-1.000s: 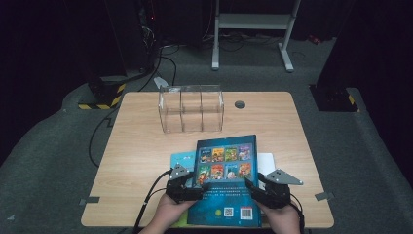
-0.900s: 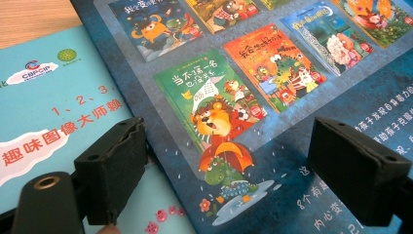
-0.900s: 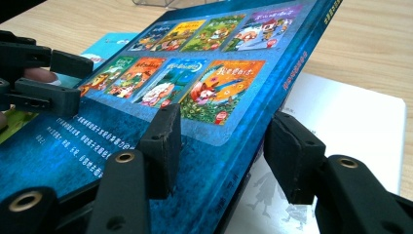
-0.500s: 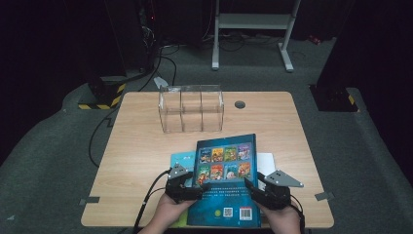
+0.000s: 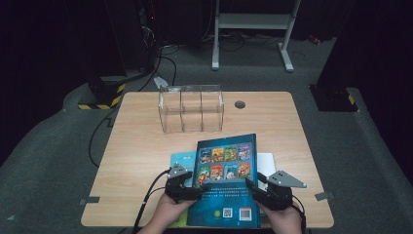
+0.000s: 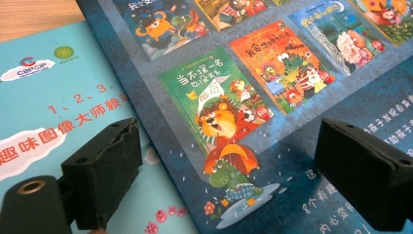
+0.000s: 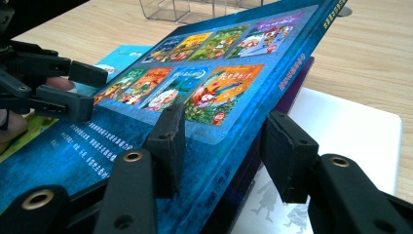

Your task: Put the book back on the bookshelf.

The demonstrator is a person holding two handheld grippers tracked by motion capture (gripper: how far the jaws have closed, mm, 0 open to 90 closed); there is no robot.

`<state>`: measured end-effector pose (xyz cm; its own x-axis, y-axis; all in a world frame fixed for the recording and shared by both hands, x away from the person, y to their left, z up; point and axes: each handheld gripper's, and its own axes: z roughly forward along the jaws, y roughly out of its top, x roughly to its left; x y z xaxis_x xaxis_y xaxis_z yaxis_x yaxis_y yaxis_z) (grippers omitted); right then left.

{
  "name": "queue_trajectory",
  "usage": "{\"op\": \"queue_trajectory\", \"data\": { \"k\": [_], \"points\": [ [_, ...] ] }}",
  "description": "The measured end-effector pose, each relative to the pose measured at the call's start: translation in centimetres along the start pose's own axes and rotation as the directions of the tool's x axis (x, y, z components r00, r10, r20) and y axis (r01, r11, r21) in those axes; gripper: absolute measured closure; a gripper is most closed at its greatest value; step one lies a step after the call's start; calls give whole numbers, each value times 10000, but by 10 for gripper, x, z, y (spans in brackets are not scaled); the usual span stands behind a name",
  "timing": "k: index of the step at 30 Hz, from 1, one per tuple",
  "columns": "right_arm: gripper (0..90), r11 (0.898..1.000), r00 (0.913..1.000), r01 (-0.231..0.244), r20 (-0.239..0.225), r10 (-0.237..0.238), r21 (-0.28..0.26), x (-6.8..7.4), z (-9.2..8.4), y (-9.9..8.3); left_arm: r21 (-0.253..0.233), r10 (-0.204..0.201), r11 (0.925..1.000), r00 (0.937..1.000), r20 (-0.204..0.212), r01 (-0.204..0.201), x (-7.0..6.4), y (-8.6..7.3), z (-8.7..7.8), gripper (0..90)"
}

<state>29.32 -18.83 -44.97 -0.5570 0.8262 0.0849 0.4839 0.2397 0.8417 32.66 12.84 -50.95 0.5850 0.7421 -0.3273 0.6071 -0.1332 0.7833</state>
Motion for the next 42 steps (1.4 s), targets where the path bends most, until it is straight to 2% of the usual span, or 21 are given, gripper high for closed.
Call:
{"op": "queue_trajectory", "data": {
  "k": [12, 35, 42],
  "points": [
    [535, 9987, 9993, 359, -87, -362, -356, 2, -4, 0, 16, -136, 9999, 9997, 188, 136, 3, 0, -1, 78],
    [534, 9953, 9974, 724, -15, -726, -639, 7, -7, 2, 20, -457, 9990, 9977, 505, 456, 8, 2, -1, 38],
    [534, 9909, 9948, 1007, -45, -1015, -892, 9, -10, 3, -11, -682, 9976, 9933, 936, 686, 11, 2, -2, 24]
  ]
}}
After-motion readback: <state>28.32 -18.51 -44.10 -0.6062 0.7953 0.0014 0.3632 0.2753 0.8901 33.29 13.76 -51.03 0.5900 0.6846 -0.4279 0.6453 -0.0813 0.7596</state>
